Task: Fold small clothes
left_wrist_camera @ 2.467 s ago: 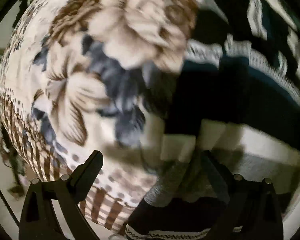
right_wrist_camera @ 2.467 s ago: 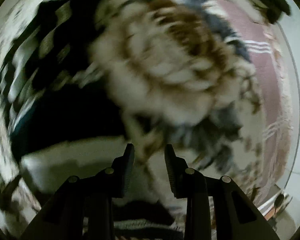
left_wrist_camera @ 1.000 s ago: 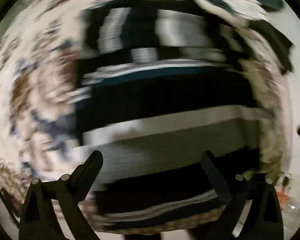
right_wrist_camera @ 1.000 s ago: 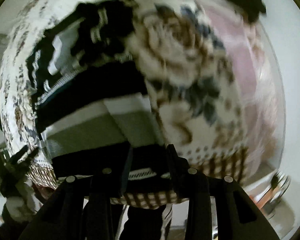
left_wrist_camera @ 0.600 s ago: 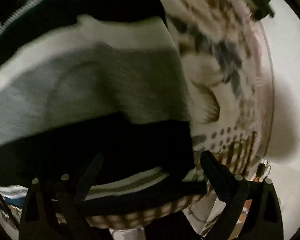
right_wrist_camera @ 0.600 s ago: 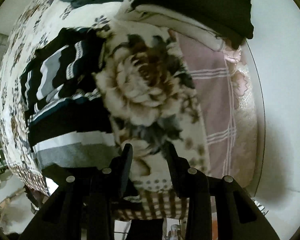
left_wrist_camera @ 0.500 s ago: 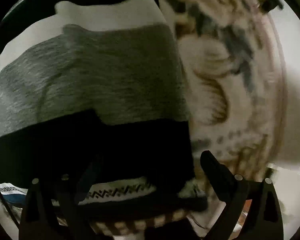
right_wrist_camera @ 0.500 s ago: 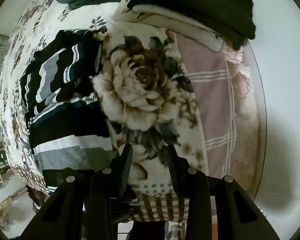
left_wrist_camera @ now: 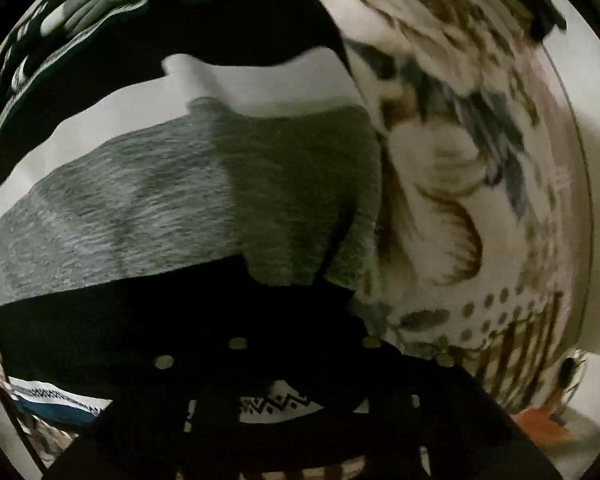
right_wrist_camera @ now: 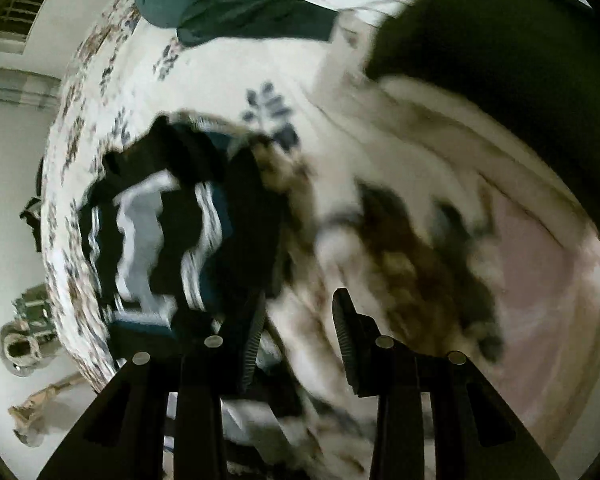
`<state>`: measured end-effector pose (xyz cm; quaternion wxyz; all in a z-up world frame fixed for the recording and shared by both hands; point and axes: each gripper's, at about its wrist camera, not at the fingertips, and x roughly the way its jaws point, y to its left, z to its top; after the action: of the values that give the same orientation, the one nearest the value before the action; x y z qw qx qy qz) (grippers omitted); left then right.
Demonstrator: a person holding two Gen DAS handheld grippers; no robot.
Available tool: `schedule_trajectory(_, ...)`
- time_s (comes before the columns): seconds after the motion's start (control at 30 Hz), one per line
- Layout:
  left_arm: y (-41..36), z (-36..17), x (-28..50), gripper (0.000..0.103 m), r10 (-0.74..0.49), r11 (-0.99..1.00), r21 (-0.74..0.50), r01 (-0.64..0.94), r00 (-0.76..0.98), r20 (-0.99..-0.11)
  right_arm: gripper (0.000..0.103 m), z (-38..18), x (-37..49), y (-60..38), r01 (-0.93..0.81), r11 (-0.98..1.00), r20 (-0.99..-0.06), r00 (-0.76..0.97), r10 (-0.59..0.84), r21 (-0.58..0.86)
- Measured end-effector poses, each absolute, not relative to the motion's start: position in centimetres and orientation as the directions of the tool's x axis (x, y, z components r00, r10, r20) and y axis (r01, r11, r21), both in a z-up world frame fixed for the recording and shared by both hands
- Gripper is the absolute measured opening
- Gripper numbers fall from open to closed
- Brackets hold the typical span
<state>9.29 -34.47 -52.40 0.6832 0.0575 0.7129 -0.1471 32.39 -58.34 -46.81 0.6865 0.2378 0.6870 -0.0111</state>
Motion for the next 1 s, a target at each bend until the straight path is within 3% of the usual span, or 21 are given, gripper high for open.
schedule_trajectory(0.17, -33.0, -50.0, 9.4, 0.015, -0.149, 0.943, -0.15, 0.298, -0.029, -0.988, 0.043, -51.5, 40.3, -57.8, 0.412, 0.831, -0.921, 0.053, 0.386, 0.372)
schedule_trajectory(0.43, -30.8, -46.7, 9.7, 0.014, -0.21, 0.945, -0.201, 0.258, 0.007, -0.978, 0.041, -58.1, 46.4, -53.9, 0.421, 0.85, -0.91, -0.117, 0.397, 0.317)
schedule_trajectory(0.5, -29.1, -45.5, 10.5, 0.014, -0.232, 0.947, -0.223, 0.23, 0.011, -0.973, 0.01, -58.5, 46.5, -52.9, 0.406, 0.862, -0.915, -0.127, 0.382, 0.304)
schedule_trajectory(0.53, -28.6, -45.2, 11.1, 0.014, -0.239, 0.948, -0.229, 0.222, 0.019, -0.971, 0.01, -58.4, 46.5, -52.6, 0.405, 0.863, -0.917, -0.127, 0.379, 0.301)
schedule_trajectory(0.7, -24.2, -42.7, 12.6, 0.014, -0.281, 0.948, -0.265, 0.176, 0.071, -0.957, 0.007, -55.6, 47.0, -50.9, 0.43, 0.853, -0.926, -0.087, 0.367, 0.297)
schedule_trajectory(1.0, -13.8, -41.1, 14.4, 0.014, -0.338, 0.941, -0.338, 0.02, 0.119, -0.933, 0.006, -45.4, 50.1, -42.8, 0.322, 0.895, -0.944, -0.007, 0.329, 0.309)
